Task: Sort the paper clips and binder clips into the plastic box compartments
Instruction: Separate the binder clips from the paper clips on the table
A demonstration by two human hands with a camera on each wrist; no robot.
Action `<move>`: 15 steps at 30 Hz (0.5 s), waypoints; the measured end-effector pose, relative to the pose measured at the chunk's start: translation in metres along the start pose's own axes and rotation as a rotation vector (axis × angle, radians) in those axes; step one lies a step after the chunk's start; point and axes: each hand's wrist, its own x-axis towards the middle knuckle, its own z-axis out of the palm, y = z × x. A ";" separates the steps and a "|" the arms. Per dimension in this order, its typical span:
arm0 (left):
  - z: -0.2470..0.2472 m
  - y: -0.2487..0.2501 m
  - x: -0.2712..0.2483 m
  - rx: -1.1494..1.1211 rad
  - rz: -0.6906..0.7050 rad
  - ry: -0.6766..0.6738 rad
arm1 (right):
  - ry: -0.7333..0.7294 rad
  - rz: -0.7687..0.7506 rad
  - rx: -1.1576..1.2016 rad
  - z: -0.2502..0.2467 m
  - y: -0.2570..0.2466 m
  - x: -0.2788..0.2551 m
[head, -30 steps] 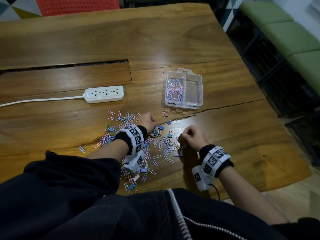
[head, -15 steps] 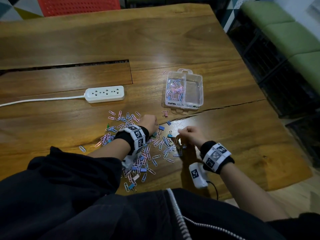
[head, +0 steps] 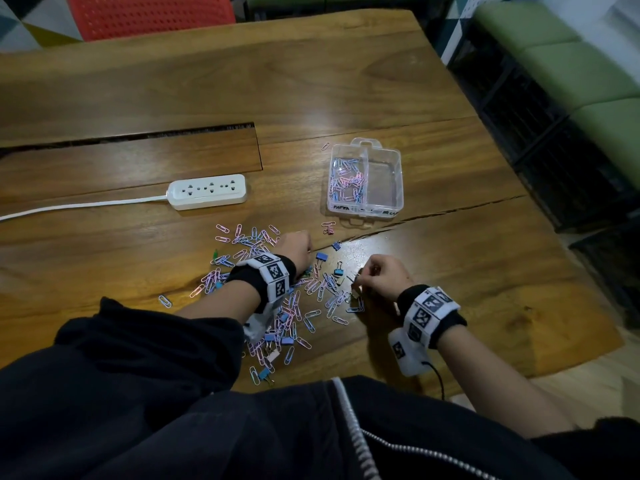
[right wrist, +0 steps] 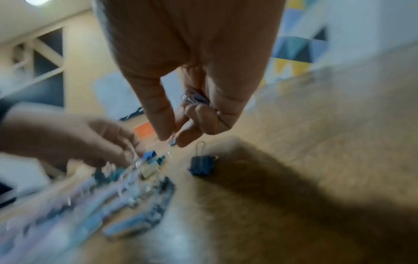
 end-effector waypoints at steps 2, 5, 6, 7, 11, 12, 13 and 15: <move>-0.001 -0.001 -0.001 -0.097 -0.019 0.014 | -0.002 0.055 0.254 -0.004 0.002 -0.007; -0.007 0.001 -0.003 -0.296 -0.046 0.053 | -0.052 0.063 0.511 -0.007 0.006 -0.016; -0.009 0.003 -0.005 -0.392 -0.068 0.043 | -0.078 0.079 0.546 -0.007 0.009 -0.018; -0.011 0.004 -0.007 -0.485 -0.094 0.024 | -0.109 0.104 0.551 -0.006 0.010 -0.020; -0.008 0.006 -0.018 -0.742 -0.190 -0.117 | -0.242 0.197 0.450 -0.002 0.012 -0.027; -0.007 0.006 -0.020 -0.678 -0.155 -0.115 | -0.261 0.202 0.398 -0.002 0.011 -0.027; -0.006 0.007 -0.021 -0.560 -0.095 -0.104 | -0.279 0.199 0.326 -0.001 0.009 -0.028; -0.005 0.009 -0.025 -0.372 -0.011 -0.079 | -0.275 0.164 0.150 0.000 0.004 -0.029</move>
